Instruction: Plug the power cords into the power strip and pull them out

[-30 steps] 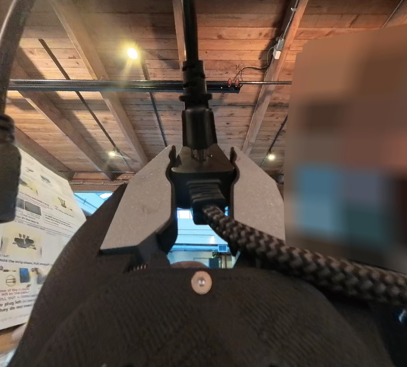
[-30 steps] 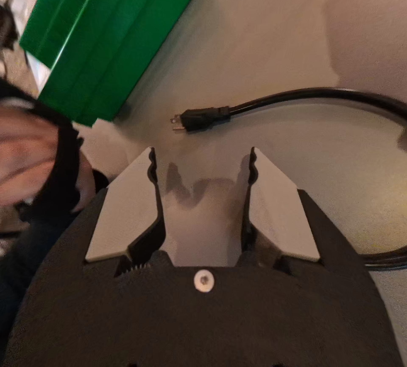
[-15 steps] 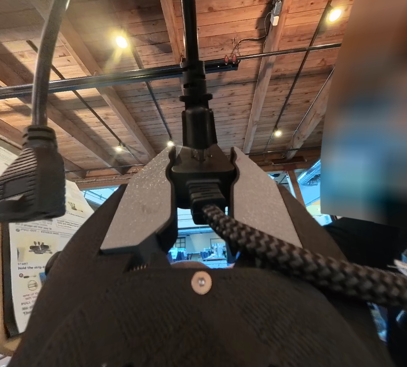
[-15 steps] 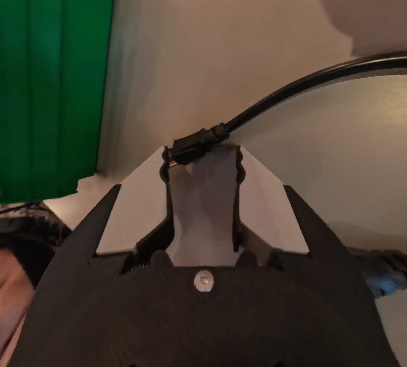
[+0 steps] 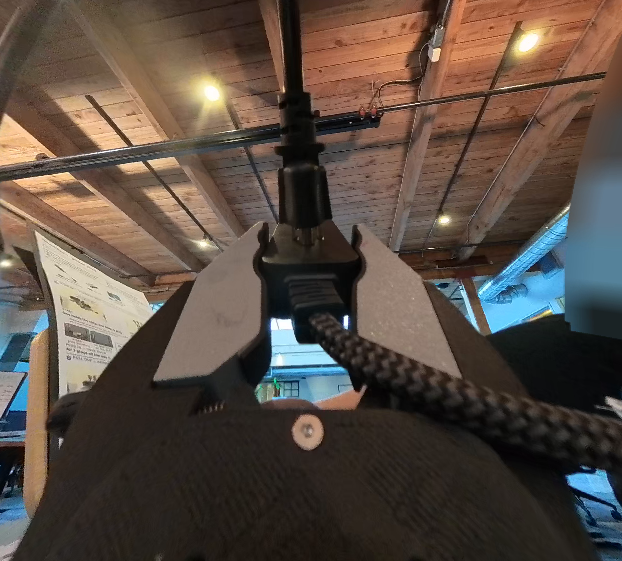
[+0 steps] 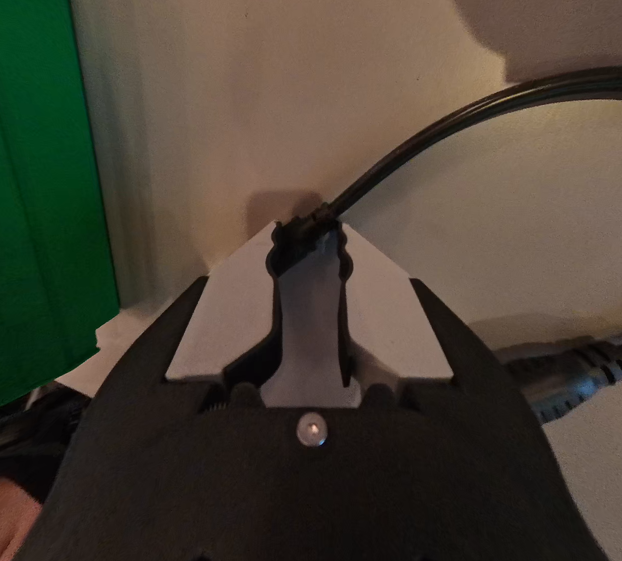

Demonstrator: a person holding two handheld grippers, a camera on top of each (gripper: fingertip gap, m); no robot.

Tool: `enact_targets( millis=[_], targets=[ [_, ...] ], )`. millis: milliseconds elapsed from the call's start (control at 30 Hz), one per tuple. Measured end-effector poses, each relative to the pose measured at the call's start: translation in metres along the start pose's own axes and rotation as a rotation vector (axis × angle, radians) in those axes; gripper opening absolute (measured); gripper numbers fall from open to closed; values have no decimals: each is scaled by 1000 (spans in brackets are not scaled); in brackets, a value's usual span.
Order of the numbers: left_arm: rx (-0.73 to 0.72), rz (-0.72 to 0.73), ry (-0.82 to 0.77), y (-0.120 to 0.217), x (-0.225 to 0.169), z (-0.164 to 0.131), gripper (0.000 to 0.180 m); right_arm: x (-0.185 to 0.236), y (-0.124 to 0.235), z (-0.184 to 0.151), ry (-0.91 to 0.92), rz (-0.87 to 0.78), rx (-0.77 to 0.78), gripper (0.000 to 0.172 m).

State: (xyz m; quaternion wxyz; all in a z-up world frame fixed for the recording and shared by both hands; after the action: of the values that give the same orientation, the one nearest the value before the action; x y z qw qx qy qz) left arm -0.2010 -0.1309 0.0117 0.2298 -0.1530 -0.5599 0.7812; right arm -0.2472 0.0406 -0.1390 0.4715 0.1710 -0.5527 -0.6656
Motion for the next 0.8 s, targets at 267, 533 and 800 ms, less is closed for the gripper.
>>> enact_targets(
  millis=[267, 533, 800],
  targets=[
    [30, 76, -3, 5, 12, -5, 46, -17, -1, -6, 19, 370, -111, 18],
    [91, 162, -11, 11, 27, -15, 47, -27, 44, -8, 323, 440, -405, 18],
    [287, 229, 111, 11, 37, -53, 47, -70, 157, -10, 542, 649, -961, 0]
  ],
)
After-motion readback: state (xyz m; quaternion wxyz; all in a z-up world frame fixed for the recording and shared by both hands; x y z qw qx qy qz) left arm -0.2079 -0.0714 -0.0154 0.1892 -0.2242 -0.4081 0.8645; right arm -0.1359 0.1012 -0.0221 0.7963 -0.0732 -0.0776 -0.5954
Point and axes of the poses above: each gripper's, where its closed fingertips meet, y back along the fingers, z out of its top, x = y × z across the jaws, the point moved 6 cm from there along y, back along the fingers, and after that the axes turned 6 degrees about -x, right-handed, at the moved point
